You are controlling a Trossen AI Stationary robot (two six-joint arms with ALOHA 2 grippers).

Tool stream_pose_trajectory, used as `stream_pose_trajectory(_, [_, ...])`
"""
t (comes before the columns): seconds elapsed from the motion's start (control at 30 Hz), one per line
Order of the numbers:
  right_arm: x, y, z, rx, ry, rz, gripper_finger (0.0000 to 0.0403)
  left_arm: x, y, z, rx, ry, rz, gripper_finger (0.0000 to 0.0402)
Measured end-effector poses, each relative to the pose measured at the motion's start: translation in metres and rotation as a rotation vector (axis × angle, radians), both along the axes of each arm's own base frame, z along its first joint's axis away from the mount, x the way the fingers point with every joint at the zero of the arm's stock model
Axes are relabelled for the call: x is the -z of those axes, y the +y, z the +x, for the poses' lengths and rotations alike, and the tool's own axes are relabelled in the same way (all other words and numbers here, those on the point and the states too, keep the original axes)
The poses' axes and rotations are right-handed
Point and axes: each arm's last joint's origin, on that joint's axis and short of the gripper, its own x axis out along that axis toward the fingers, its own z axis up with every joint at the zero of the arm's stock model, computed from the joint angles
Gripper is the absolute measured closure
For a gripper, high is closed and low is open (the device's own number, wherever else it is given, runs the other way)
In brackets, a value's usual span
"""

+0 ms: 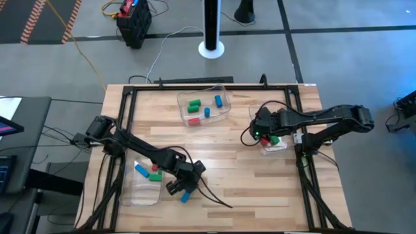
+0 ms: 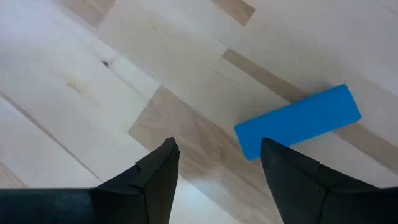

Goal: Sort blocks by size
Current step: Put the blue rectangle block into the left transparent bin

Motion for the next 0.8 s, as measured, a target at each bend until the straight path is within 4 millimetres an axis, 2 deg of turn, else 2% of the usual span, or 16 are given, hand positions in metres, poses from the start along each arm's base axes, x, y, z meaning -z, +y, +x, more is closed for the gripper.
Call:
stream_pose_trajectory(0.23, [0.0,0.001,0.0,-0.008,0.002,0.0,0.0147,0.005,0.0,0.001,-0.017,0.037,-0.034,0.0184])
stream_pose_trajectory(0.4, [0.0,0.001,0.0,-0.014,0.003,-0.001,0.0147,0.022,-0.002,0.006,-0.043,0.066,-0.019,0.0184])
stream_pose_trajectory(0.53, [0.0,0.002,0.001,-0.019,0.003,0.0,0.0147,0.027,-0.004,0.013,-0.056,0.083,-0.014,0.0184])
stream_pose_trajectory(0.8, [0.0,0.007,0.001,-0.038,-0.002,0.002,0.0147,0.024,0.005,0.023,-0.091,0.079,0.03,0.0184])
